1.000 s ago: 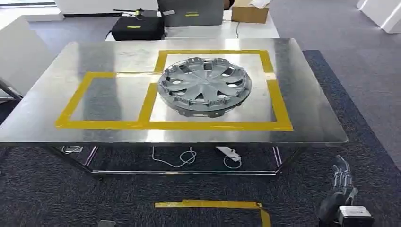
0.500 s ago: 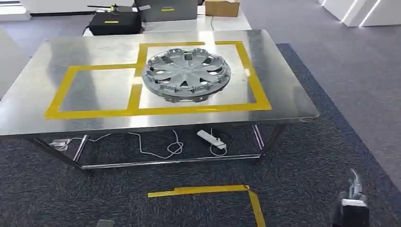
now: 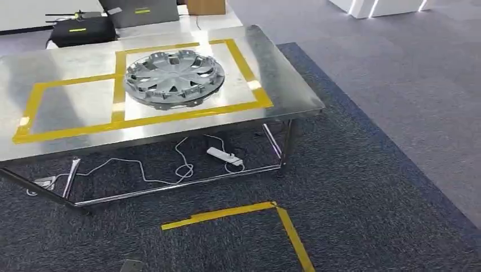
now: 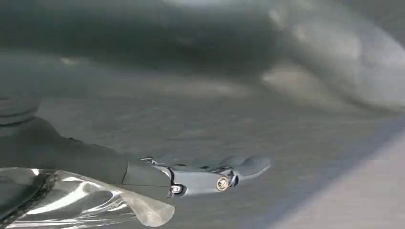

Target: Take the parts from the cabinet and place them on the table.

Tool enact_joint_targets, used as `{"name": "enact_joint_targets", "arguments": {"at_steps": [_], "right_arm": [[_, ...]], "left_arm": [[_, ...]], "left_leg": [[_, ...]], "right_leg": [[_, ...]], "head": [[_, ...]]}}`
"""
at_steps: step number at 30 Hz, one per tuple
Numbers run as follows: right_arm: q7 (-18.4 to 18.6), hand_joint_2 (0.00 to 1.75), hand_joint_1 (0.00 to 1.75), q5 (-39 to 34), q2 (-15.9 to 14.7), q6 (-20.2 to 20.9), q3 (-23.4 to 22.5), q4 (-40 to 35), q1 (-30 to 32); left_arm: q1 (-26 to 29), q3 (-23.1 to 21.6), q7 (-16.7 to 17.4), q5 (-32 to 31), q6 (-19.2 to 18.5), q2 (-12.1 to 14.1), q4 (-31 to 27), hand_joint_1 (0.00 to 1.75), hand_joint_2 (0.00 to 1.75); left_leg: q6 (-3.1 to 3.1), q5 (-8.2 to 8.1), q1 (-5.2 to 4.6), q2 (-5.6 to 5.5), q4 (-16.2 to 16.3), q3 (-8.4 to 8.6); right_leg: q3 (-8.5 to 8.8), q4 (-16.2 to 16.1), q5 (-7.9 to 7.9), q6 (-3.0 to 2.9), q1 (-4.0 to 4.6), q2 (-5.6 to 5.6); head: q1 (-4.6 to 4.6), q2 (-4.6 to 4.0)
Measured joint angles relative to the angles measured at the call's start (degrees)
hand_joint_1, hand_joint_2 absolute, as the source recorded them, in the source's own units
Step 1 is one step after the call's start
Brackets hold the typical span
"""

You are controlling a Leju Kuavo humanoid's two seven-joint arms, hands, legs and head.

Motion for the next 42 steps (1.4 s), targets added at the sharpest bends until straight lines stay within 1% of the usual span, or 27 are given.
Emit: {"name": "enact_joint_targets", "arguments": {"at_steps": [2, 3, 4, 6, 7, 8, 9, 10, 13, 14, 15, 16, 18, 19, 20, 22, 23, 24, 26, 29, 31, 34, 36, 38, 39, 40, 42], "right_arm": [[2.22, 0.0, 0.0, 2.77, -0.09, -1.24, -0.21, 2.83, -0.94], [3.5, 0.0, 0.0, 3.89, -0.11, -1.35, -0.26, 4.15, -1.35], [4.7, 0.0, 0.0, 4.83, -0.11, -1.39, -0.33, 5.35, -1.46], [6.25, 0.0, 0.0, 6.47, -0.09, -1.31, -0.37, 7.32, -1.4], [6.98, 0.0, 0.0, 7.51, -0.09, -0.98, -0.37, 8.31, -1.4], [7.44, 0.0, 0.0, 8.12, -0.09, -0.63, -0.35, 9.04, -1.43], [7.67, 0.0, 0.0, 8.56, 0.1, -0.48, -0.33, 9.8, -1.45], [7.89, 0.0, 0.0, 8.8, 0.17, -0.34, -0.3, 10.46, -1.6], [8.52, 0.0, 0.0, 10.16, 0.09, 0.2, -0.22, 11.69, -1.32], [8.63, 0.0, 0.0, 10.37, -0.39, 0.29, -0.22, 11.82, -1.14], [8.52, 0.0, 0.0, 10.62, -0.35, 0.44, -0.15, 12.12, -0.96], [8.63, 0.0, 0.0, 10.83, -0.35, 0.7, -0.13, 12.23, -1.04], [8.63, 0.0, 0.0, 11.47, -0.35, 1.12, -0.04, 12.41, -1.3], [8.61, 0.0, 0.0, 11.75, -0.35, 1.23, 0.0, 12.49, -1.32], [8.63, 0.0, 0.0, 11.86, -0.37, 1.23, -0.02, 12.54, -1.26], [8.65, 0.0, 0.0, 12.19, -0.52, 1.27, -0.02, 12.58, -1.03], [8.63, 0.0, 0.0, 12.47, -0.61, 1.32, -0.02, 12.58, -1.03], [8.63, 0.0, 0.0, 12.67, -0.59, 1.34, 0.0, 12.6, -1.2], [8.61, 0.0, 0.0, 12.8, -0.57, 1.38, 0.05, 12.73, -1.48], [8.61, 0.0, 0.0, 13.07, -0.59, 1.36, 0.07, 12.91, -0.99], [8.61, 0.0, 0.0, 13.52, -0.63, 1.21, 0.05, 12.91, -1.11], [8.61, 0.0, 0.0, 14.09, -0.63, 1.21, 0.09, 13.06, -1.28], [8.61, 0.0, 0.0, 14.22, -0.63, 1.21, 0.09, 13.17, -1.15], [8.61, 0.0, 0.0, 14.38, -0.63, 1.21, 0.09, 13.17, -1.19], [8.61, 0.0, 0.0, 14.49, -0.61, 1.21, 0.11, 13.19, -1.23], [8.61, 0.0, 0.0, 14.68, -0.57, 1.23, 0.16, 13.28, -1.36], [8.56, 0.0, 0.0, 14.81, -0.57, 1.25, 0.42, 13.33, -1.44]], "left_arm": [[0.4, 0.22, -0.33, -0.11, 0.22, -0.02, 0.0, 0.0, 0.0], [0.41, 0.31, -0.46, -0.26, 0.22, -0.02, 0.0, 0.0, 0.0], [0.36, 0.5, -0.59, -0.35, 0.17, -0.02, 0.0, 0.0, 0.0], [0.22, 0.65, -0.72, -0.46, -0.33, -0.02, 0.0, 0.0, 0.0], [0.22, 0.68, -0.81, -0.52, -0.92, -0.04, 0.0, 0.0, 0.0], [0.24, 0.72, -0.87, -0.57, -1.4, -0.02, 0.0, 0.0, 0.0], [0.23, 0.83, -0.94, -0.57, -1.62, 0.22, -0.06, 0.0, 0.0], [0.3, 0.96, -1.05, -0.57, -1.77, 0.24, -0.13, 0.0, 0.0], [0.22, 1.09, -1.27, -0.55, -2.58, 0.09, -0.17, 0.0, 0.0], [0.24, 1.11, -1.27, -0.57, -2.62, -0.11, -0.15, 0.0, 0.0], [0.12, 1.18, -1.27, -0.46, -2.62, -0.06, -0.17, 0.0, 0.0], [0.22, 1.24, -1.27, -0.46, -2.58, -0.13, -0.17, 0.0, 0.0], [0.73, 1.53, -1.27, -0.48, -2.36, -0.15, -0.17, 0.0, 0.0], [0.83, 1.62, -1.22, -0.46, -2.32, -0.15, -0.17, 0.0, 0.0], [0.83, 1.68, -1.14, -0.44, -2.3, -0.15, -0.17, 0.0, 0.0], [0.74, 1.88, -1.09, -0.44, -2.45, -0.22, -0.17, 0.0, 0.0], [0.68, 1.99, -1.09, -0.44, -2.56, -0.24, -0.17, 0.0, 0.0], [0.52, 2.03, -1.09, -0.44, -2.71, -0.2, -0.2, 0.0, 0.0], [0.46, 2.08, -1.09, -0.48, -2.8, -0.15, -0.22, 0.0, 0.0], [0.22, 2.1, -1.09, -0.48, -2.86, -0.17, -0.22, 0.0, 0.0], [0.27, 2.16, -1.09, -0.44, -3.04, -0.17, -0.22, 0.0, 0.0], [0.6, 2.45, -1.09, -0.41, -3.15, -0.17, -0.22, 0.0, 0.0], [0.64, 2.51, -1.09, -0.41, -3.19, -0.17, -0.22, 0.0, 0.0], [0.61, 2.51, -1.09, -0.44, -3.19, -0.15, -0.22, 0.0, 0.0], [0.63, 2.53, -1.09, -0.44, -3.21, -0.15, -0.22, 0.0, 0.0], [0.68, 2.6, -1.09, -0.41, -3.21, -0.04, -0.24, 0.0, 0.0], [0.59, 2.64, -1.09, -0.44, -3.26, -0.11, -0.24, 0.0, 0.0]], "left_leg": [[-0.34, -7.8, 0.04, -2.53, 7.22, -1.12], [-0.29, -10.05, 0.03, -3.09, 11.31, -1.63], [-0.13, -10.44, -0.03, -3.27, 13.81, -1.55], [0.61, -7.04, -0.25, -3.46, 12.34, 1.11], [1.34, -4.62, -0.46, -3.91, 7.69, 4.26], [2.36, -3.11, -0.74, -5.13, 2.45, 7.56], [3.67, -3.19, -1.23, -7.89, -2.36, 10.42], [4.3, -3.76, -1.28, -9.04, -5.34, 11.87], [3.83, -3.36, -1.8, -7.44, -5.83, 11.34], [3.86, -2.36, -1.06, -6.57, -6.58, 11.16], [3.88, -1.8, -0.92, -5.74, -6.75, 10.77], [4.13, -1.42, -0.91, -5.13, -6.74, 10.24], [3.93, -0.73, -0.91, -3.1, -6.68, 9.2], [3.77, -0.42, -0.88, -2.14, -6.55, 8.66], [3.57, -0.22, -0.79, -1.3, -6.44, 8.27], [3.17, -0.02, -0.48, 0.09, -5.9, 7.6], [2.87, -0.17, -0.26, 0.73, -5.35, 7.25], [2.39, -0.41, -0.35, 1.34, -4.51, 7.07], [1.53, -0.69, -0.68, 2.19, -3.68, 6.32], [0.82, -0.66, -0.37, 3.04, -3.54, 6.5], [0.0, -4.53, 0.01, -1.73, 0.32, 5.02], [-0.04, -10.86, 0.08, -3.28, 13.94, -0.37], [0.27, -8.94, 0.08, -3.39, 13.9, -0.2], [0.95, -3.25, 0.08, -4.41, 4.91, 3.72], [1.47, -0.71, 0.08, -6.64, -0.23, 5.81], [1.93, -0.76, 0.08, -9.13, -2.07, 6.42], [1.84, -1.15, 0.11, -8.18, -2.99, 6.33]], "right_leg": [[-1.85, 0.12, 1.59, -0.62, 0.06, 1.5], [-2.37, 0.16, 2.39, -0.73, 0.23, 2.36], [-3.28, 0.28, 3.17, -0.77, 0.45, 3.08], [-5.15, 0.51, 4.31, -0.83, 0.89, 4.37], [-5.93, 0.56, 4.92, -0.84, 1.18, 5.15], [-6.4, 0.56, 5.46, -0.83, 1.36, 5.87], [-6.86, 0.56, 5.91, -0.84, 0.91, 6.29], [-7.29, 0.67, 6.4, -0.54, 1.58, 6.98], [-8.04, 0.28, 8.2, 0.54, 0.85, 8.73], [-8.27, 0.31, 8.39, 0.7, 1.05, 8.92], [-9.61, 1.75, 6.54, 0.82, 1.12, 5.97], [-11.0, 5.13, 3.65, 1.06, 1.01, 4.42], [-14.32, 14.82, -1.71, 1.88, 0.46, 3.26], [-15.1, 18.11, -3.02, 2.31, 0.26, 3.01], [-14.42, 18.37, -2.95, 2.64, 0.02, 2.8], [-8.85, 11.69, -0.12, 3.17, -0.43, 2.12], [-4.78, 5.81, 1.63, 3.43, -0.6, 1.1], [-1.71, 1.01, 1.66, 3.78, -0.72, -1.4], [-1.68, 0.72, 1.47, 1.89, -0.24, -0.63], [-2.79, 0.72, 1.95, 0.62, -0.17, 0.54], [-2.76, 0.7, 2.46, -0.19, -0.33, 1.43], [-3.56, 0.79, 3.1, -0.73, -0.08, 3.41], [-3.65, 0.81, 3.3, -0.64, 0.01, 4.86], [-3.56, 0.82, 3.48, -0.47, 0.08, 6.48], [-3.6, 0.82, 3.58, -0.3, 0.07, 7.15], [-3.96, 1.06, 3.72, -0.02, 0.27, 7.8], [-5.08, 1.26, 4.21, 0.76, 0.02, 9.09]], "head": [[-0.13, 0.0], [-0.22, 0.0], [-0.2, 0.0], [-0.18, 0.0], [-0.2, 0.0], [-0.17, 0.0], [-0.07, 0.0], [-0.13, 0.0], [-0.22, 0.0], [-0.3, 0.0], [-0.2, 0.0], [0.37, 0.0], [0.35, 0.0], [0.53, 0.0], [0.44, 0.0], [0.46, 0.0], [0.5, 0.0], [0.53, 0.0], [0.26, 0.0], [0.28, 0.0], [-0.02, 0.0], [-0.04, 0.0], [-0.02, 0.0], [-0.04, 0.0], [-0.04, 0.0], [0.07, 0.0], [-0.2, 0.0]]}}
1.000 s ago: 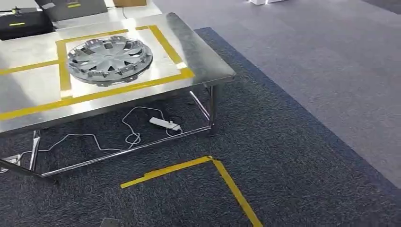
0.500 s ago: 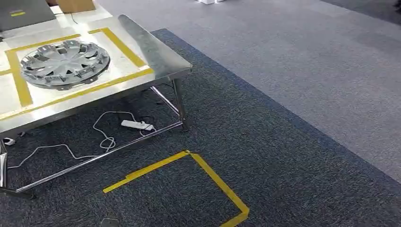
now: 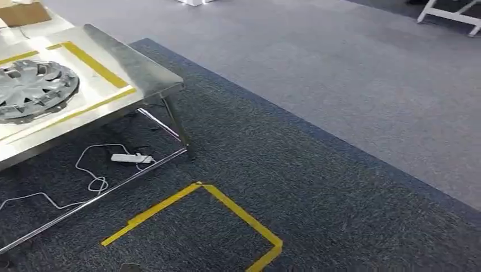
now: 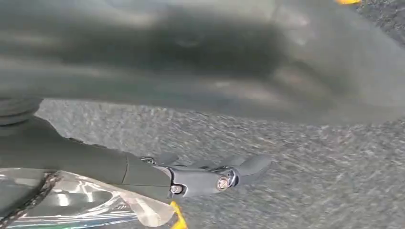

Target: Take the parts from the cabinet and place them on the table.

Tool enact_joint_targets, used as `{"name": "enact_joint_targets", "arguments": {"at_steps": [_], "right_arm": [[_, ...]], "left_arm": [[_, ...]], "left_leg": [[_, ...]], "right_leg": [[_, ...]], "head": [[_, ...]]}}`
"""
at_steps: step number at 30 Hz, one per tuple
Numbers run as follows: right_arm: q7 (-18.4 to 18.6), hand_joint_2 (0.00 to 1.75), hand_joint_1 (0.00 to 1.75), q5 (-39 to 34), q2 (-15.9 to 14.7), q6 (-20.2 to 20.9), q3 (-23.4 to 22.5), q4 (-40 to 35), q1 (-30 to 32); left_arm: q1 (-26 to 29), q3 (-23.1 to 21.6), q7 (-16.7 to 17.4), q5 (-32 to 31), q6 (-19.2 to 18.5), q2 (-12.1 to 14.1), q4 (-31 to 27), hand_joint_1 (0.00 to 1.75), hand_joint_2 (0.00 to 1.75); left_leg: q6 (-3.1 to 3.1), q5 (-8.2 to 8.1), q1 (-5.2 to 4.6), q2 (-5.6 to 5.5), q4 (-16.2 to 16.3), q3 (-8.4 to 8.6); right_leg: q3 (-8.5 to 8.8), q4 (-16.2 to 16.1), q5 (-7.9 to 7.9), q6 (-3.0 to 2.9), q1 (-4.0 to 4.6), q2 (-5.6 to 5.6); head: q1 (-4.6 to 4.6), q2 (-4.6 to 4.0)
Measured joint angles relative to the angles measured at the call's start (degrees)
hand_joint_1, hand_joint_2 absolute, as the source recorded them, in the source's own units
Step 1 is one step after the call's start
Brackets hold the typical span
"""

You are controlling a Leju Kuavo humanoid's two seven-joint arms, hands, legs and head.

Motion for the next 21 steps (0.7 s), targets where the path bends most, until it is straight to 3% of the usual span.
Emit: {"name": "enact_joint_targets", "arguments": {"at_steps": [2, 3, 4, 5, 7, 8, 9, 11, 12, 13, 14, 17, 18, 19, 20, 21], "right_arm": [[-0.04, 0.0, 0.0, 0.04, 0.0, 0.0, 0.07, 0.09, 0.53], [-0.07, 0.0, 0.0, 0.02, -0.07, 0.0, 0.09, 0.09, 0.66], [-0.11, 0.0, 0.0, 0.02, -0.07, -0.02, 0.09, 0.09, 0.64], [-0.15, 0.0, 0.0, 0.0, -0.07, 0.0, 0.09, 0.09, 0.42], [-0.24, 0.0, 0.0, 0.07, -0.04, 0.06, 0.15, 0.15, 0.21], [-0.31, 0.0, 0.0, 0.02, -0.04, 0.11, 0.18, 0.17, 0.25], [-0.39, 0.0, 0.0, 0.02, -0.04, 0.2, 0.18, 0.17, 0.37], [-0.46, 0.0, 0.0, -0.04, -0.04, 0.35, 0.15, 0.17, 0.55], [-0.5, 0.0, 0.0, -0.02, -0.04, 0.39, 0.15, 0.17, 0.54], [-0.57, 0.0, 0.0, -0.02, -0.04, 0.5, 0.15, 0.17, 0.32], [-0.67, 0.0, 0.0, -0.02, -0.04, 0.52, 0.18, 0.17, 0.13], [-0.79, 0.0, 0.0, 0.13, -0.04, 0.74, 0.18, 0.2, 0.56], [-0.81, 0.0, 0.0, 0.15, 0.0, 0.77, 0.16, 0.2, 0.63], [-0.83, 0.0, 0.0, 0.22, 0.04, 0.85, 0.18, 0.2, 0.59], [-0.83, 0.0, 0.0, 0.26, 0.04, 0.87, 0.15, 0.2, 0.43], [-0.85, 0.0, 0.0, 0.26, 0.04, 0.87, 0.15, 0.2, 0.23]], "left_arm": [[-0.02, 0.0, -0.02, 0.0, -0.04, -0.04, 0.02, 0.0, 0.0], [-0.08, 0.02, 0.0, 0.0, -0.09, -0.15, 0.0, 0.0, 0.0], [-0.11, 0.04, -0.02, 0.0, -0.11, -0.17, 0.0, 0.0, 0.0], [0.09, 0.07, -0.02, 0.0, -0.11, -0.22, 0.0, 0.0, 0.0], [0.38, 0.15, 0.0, 0.0, -0.13, -0.31, 0.0, 0.0, 0.0], [0.38, 0.26, 0.0, 0.02, -0.13, -0.31, 0.0, 0.0, 0.0], [0.31, 0.31, 0.0, 0.04, -0.13, -0.31, 0.0, 0.0, 0.0], [0.17, 0.31, 0.0, 0.02, -0.13, -0.35, 0.0, 0.0, 0.0], [0.11, 0.31, 0.0, 0.02, -0.13, -0.37, 0.0, 0.0, 0.0], [0.09, 0.31, 0.0, 0.02, -0.13, -0.37, -0.02, 0.0, 0.0], [0.1, 0.31, 0.0, 0.0, -0.13, -0.39, -0.02, 0.0, 0.0], [-0.18, 0.33, 0.0, -0.09, -0.09, -0.37, -0.02, 0.0, 0.0], [-0.22, 0.31, 0.0, -0.15, -0.07, -0.37, -0.04, 0.0, 0.0], [-0.26, 0.33, 0.0, -0.13, -0.02, -0.37, -0.04, 0.0, 0.0], [-0.21, 0.35, 0.02, -0.13, 0.0, -0.37, -0.04, 0.0, 0.0], [-0.05, 0.37, 0.02, -0.13, 0.0, -0.37, -0.04, 0.0, 0.0]], "left_leg": [[0.23, 0.55, 0.1, 1.01, -0.5, -0.17], [0.42, 0.91, 0.42, 2.16, -1.07, -0.02], [0.72, 1.07, 0.29, 2.65, -1.2, -0.13], [0.86, 1.15, 0.21, 3.5, -1.14, -0.28], [0.92, 1.21, -0.07, 5.51, -1.04, -0.54], [0.92, 1.21, -0.17, 6.48, -0.99, -0.63], [0.91, 1.21, -0.19, 7.21, -0.94, -0.65], [0.82, 1.14, -0.2, 8.56, -0.93, -0.56], [0.71, 1.08, -0.2, 9.15, -0.91, -0.38], [0.4, 0.93, -0.58, 9.66, -0.81, -0.39], [0.05, 0.86, -0.76, 10.09, -0.59, -0.49], [-0.54, 1.08, -0.7, 11.32, -0.69, -0.27], [-1.09, 0.41, -0.49, 10.62, -0.32, -0.46], [-1.5, -1.23, -0.33, 7.59, 1.32, -1.0], [-1.62, -3.82, -0.18, 5.87, 4.96, -2.4], [-1.7, -6.45, -0.05, 5.17, 9.88, -4.37]], "right_leg": [[-0.56, -0.35, 0.62, 1.01, -0.01, 1.05], [-1.32, 0.52, -0.15, 0.97, -0.06, -0.76], [-2.25, 2.58, -1.93, 1.19, 0.25, -3.51], [-4.08, 6.48, -4.21, 1.37, 0.26, -4.87], [-8.19, 15.77, -8.19, 1.68, 0.18, -5.97], [-8.93, 17.9, -8.49, 1.79, 0.15, -6.17], [-8.02, 16.99, -7.5, 1.82, 0.15, -6.32], [-2.57, 8.14, -3.27, 1.59, 0.16, -7.09], [0.77, 2.56, -1.44, 1.37, 0.23, -8.56], [2.38, -0.64, -2.35, 1.05, 0.72, -11.01], [2.67, -0.72, -1.77, 0.22, 0.72, -10.06], [1.52, -0.67, -1.52, -0.56, 0.9, -8.6], [2.15, -1.0, -1.1, -1.13, 0.42, -8.17], [1.95, -1.02, -1.02, -1.35, 0.38, -7.7], [1.75, -0.97, -0.77, -1.74, 0.38, -7.19], [1.48, -0.97, -0.66, -1.89, 0.43, -6.46]], "head": [[0.0, 0.0], [0.05, 0.0], [0.42, 0.0], [0.73, 0.0], [0.64, 0.0], [0.64, 0.0], [0.68, 0.0], [0.7, 0.0], [0.68, 0.0], [0.75, 0.0], [0.55, 0.0], [0.62, 0.0], [0.62, 0.0], [0.29, 0.0], [0.16, 0.0], [0.2, 0.0]]}}
